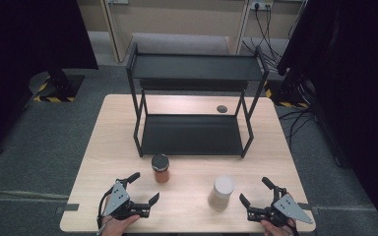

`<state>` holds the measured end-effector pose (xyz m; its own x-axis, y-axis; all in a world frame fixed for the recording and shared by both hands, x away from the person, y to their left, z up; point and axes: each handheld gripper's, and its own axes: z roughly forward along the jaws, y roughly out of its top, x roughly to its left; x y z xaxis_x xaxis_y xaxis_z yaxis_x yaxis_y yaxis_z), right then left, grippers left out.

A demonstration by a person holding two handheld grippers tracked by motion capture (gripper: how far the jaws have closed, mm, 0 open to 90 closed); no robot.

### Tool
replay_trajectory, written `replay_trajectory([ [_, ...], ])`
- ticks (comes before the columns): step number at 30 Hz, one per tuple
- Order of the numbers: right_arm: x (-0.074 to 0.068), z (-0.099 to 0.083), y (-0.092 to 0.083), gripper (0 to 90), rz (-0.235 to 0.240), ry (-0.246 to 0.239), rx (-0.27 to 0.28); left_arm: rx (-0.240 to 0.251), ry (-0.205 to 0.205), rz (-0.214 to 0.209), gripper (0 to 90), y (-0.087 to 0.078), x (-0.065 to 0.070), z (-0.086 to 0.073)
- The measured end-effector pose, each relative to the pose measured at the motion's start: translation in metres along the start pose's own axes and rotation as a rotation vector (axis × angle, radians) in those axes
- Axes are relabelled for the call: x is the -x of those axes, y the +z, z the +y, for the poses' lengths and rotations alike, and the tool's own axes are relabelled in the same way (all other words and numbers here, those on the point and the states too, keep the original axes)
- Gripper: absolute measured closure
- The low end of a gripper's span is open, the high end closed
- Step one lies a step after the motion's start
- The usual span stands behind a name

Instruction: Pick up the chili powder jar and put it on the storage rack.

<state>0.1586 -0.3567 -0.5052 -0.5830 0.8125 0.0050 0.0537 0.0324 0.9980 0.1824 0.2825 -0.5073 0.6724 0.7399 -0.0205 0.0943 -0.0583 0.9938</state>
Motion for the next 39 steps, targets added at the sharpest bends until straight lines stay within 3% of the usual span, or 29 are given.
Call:
replay_trajectory([
  [16, -0.0041, 0.0000, 0.0002, 0.4, 0.009, 0.007, 0.002, 0.000, -0.007, 0.005, 2.2, -0.0003, 0.0002, -0.0016],
  [25, -0.0050, 0.0004, 0.0004, 0.4, 0.029, -0.008, 0.005, 0.000, 0.011, 0.009, 2.2, -0.0010, 0.0030, -0.0008],
  [30, -0.0060, 0.0006, 0.0005, 0.4, 0.035, -0.010, 0.006, 0.002, -0.005, 0.009, 2.2, -0.0004, 0.0025, -0.0017],
  [39, -0.0071, 0.0009, 0.0007, 0.4, 0.035, -0.013, 0.005, -0.014, 0.013, 0.016, 2.2, 0.0050, 0.0047, -0.0003],
])
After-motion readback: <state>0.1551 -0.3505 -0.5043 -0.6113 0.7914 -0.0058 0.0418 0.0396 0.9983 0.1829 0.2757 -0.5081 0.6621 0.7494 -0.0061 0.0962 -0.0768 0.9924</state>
